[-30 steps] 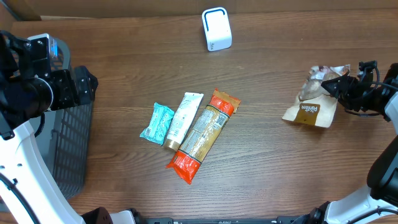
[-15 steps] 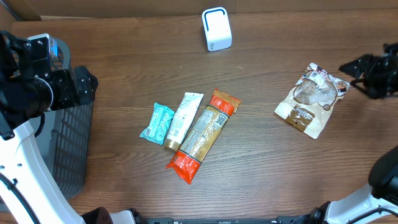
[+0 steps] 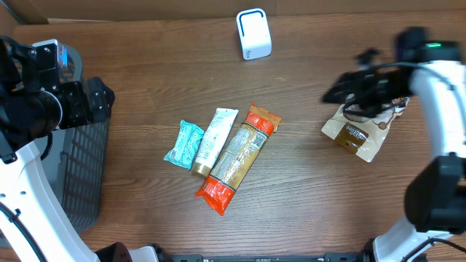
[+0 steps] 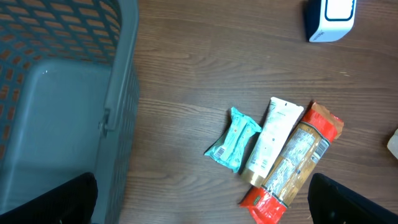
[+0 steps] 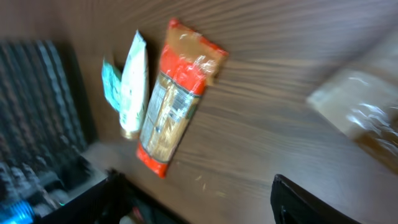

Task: Scan the item barcode
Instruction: 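Reach the right gripper to the spaghetti pack and grasp it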

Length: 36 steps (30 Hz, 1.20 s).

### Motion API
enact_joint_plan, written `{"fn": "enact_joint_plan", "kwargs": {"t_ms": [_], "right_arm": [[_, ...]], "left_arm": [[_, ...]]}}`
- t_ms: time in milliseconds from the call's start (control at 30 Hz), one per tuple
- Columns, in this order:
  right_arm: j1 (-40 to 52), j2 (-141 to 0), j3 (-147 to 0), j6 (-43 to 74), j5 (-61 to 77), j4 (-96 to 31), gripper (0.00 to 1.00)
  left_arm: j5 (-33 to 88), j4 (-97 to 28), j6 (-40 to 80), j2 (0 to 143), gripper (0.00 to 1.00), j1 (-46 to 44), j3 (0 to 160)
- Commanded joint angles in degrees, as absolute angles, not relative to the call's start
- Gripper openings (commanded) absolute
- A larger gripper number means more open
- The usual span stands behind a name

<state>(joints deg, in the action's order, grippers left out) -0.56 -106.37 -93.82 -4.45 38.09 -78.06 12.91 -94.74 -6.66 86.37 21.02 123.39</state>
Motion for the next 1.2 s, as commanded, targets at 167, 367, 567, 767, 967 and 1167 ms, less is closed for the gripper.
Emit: {"fn": "enact_joint_plan", "kwargs": {"t_ms": [167,367,567,767,967,1167], "right_arm": [[20.23,-106.87,-89.06,-3.51,24.69,-57.43,0.76],[27.79,-111.26,-89.06,1.93,19.46,-43.07,0.75],[28.88,-117.54,-89.06,7.35,23.49,-39.33,0.74],[29.21,-121.56,-89.06,7.27,29.23,-40.84,0.74],[29.95,-122.80,-88.97,7.07,29.17,-42.63,0.74],[29.61,-122.83,-88.92,7.14,19.75,-47.57,0.74]], "left_arm": [[13.56,-94.65,-8.14,86.59,1.00,20.97,123.48],[13.56,-94.63,-8.14,86.59,1.00,20.99,123.48],[13.56,-94.65,-8.14,86.59,0.99,20.97,123.48],[13.56,-94.65,-8.16,86.59,1.00,20.97,123.48],[13.56,-94.65,-8.14,86.59,1.00,20.97,123.48],[13.56,-94.65,-8.16,86.59,1.00,20.99,123.48]]}}
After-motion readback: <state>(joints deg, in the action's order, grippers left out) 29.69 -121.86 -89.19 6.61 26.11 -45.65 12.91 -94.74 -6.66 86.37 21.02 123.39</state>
